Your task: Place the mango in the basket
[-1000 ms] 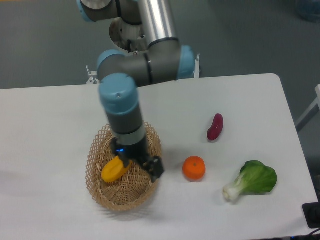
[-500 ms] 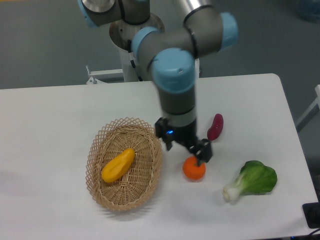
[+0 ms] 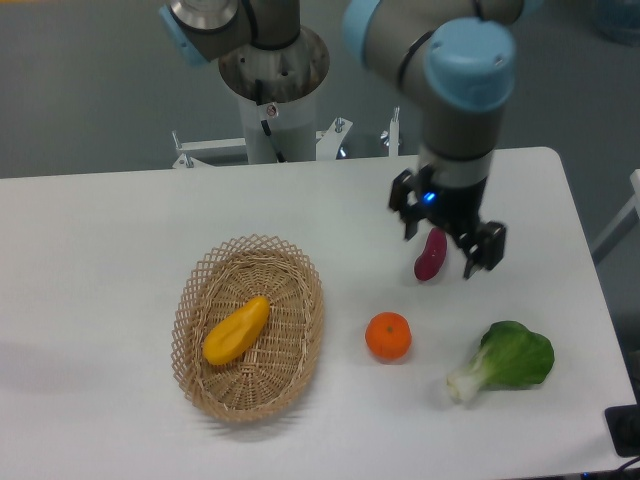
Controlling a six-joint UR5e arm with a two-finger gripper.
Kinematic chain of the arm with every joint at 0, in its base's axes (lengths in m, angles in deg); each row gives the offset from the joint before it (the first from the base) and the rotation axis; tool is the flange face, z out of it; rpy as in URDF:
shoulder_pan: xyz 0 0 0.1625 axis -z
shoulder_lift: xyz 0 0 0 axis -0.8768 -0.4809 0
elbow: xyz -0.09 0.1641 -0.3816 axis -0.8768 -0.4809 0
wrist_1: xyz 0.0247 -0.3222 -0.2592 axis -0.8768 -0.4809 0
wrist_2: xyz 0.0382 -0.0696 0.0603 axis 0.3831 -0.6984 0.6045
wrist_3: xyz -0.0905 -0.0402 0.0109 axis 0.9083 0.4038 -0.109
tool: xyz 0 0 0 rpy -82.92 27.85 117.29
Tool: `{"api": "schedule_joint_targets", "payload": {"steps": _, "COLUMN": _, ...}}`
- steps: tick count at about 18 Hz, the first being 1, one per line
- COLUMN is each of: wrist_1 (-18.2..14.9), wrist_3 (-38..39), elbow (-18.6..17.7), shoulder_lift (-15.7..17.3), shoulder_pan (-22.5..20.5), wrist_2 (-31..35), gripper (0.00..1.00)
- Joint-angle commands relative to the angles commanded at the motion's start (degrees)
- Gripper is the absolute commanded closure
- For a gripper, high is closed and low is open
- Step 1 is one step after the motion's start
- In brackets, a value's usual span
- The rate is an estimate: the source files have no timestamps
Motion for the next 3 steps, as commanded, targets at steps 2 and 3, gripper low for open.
{"api": "schedule_joint_targets", "payload": {"steps": 2, "wrist_1": -0.18, "wrist_3": -1.59, "elbow": -0.09, "shoulder_lift": 0.0, "shoulder_pan": -0.8, "wrist_2": -0.09, "gripper": 0.0}}
{"api": "schedule_joint_targets", "payload": {"steps": 3, "wrist_1": -0.18, "wrist_3": -2.2, "elbow": -0.26, "shoulder_lift": 0.18, "shoulder_pan": -1.32, "wrist_2": -0.09, "gripper": 0.0}}
